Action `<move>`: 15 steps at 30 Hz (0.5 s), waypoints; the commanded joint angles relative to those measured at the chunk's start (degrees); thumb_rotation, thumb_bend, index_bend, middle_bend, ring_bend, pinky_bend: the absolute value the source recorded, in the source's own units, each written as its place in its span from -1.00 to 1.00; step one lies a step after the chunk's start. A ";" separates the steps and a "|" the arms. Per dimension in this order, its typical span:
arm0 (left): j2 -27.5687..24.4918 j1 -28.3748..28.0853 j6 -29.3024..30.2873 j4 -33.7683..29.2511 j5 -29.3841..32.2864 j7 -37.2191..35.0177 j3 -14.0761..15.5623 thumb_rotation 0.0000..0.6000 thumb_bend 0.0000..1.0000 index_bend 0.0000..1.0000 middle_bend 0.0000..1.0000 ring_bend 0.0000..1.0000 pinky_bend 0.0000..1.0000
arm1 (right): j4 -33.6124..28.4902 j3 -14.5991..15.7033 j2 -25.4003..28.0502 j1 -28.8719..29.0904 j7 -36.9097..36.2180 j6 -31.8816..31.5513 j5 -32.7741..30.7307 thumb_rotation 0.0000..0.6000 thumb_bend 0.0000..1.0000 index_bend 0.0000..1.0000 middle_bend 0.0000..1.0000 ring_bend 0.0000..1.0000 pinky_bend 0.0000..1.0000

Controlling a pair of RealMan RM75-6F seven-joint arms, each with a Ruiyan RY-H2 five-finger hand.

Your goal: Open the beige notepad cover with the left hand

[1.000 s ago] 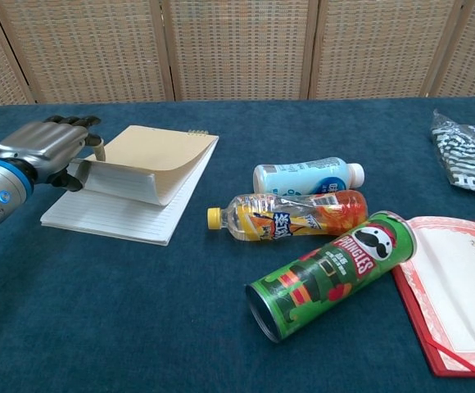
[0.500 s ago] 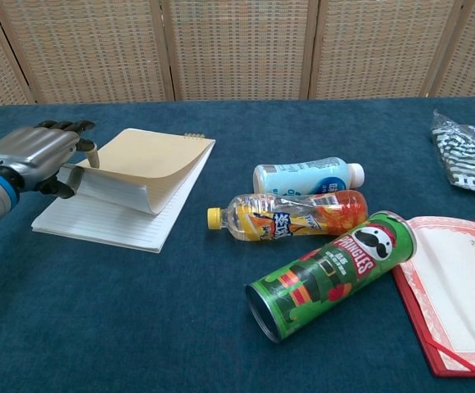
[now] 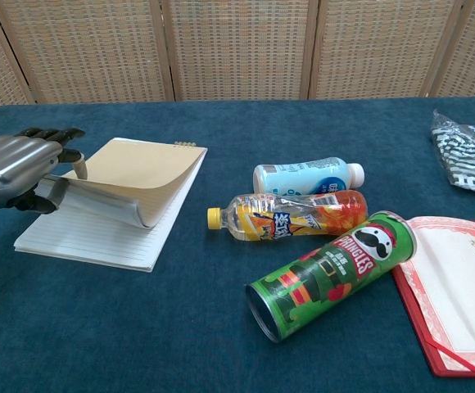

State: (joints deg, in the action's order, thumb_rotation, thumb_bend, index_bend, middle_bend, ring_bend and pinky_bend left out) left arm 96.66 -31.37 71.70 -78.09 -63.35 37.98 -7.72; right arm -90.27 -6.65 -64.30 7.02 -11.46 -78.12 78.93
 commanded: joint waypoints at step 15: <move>-4.25 4.84 5.28 -10.92 -4.28 2.10 4.34 1.00 0.38 0.55 -1.00 -1.00 -1.00 | -0.48 -0.14 0.70 -0.35 -0.71 -0.39 0.02 1.00 -0.59 -0.95 -1.00 -1.00 -1.00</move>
State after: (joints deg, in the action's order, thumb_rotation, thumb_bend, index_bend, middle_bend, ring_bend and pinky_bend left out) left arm 92.62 -26.77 76.73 -88.68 -67.36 40.05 -3.66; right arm -90.75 -6.79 -63.60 6.67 -12.17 -78.51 78.95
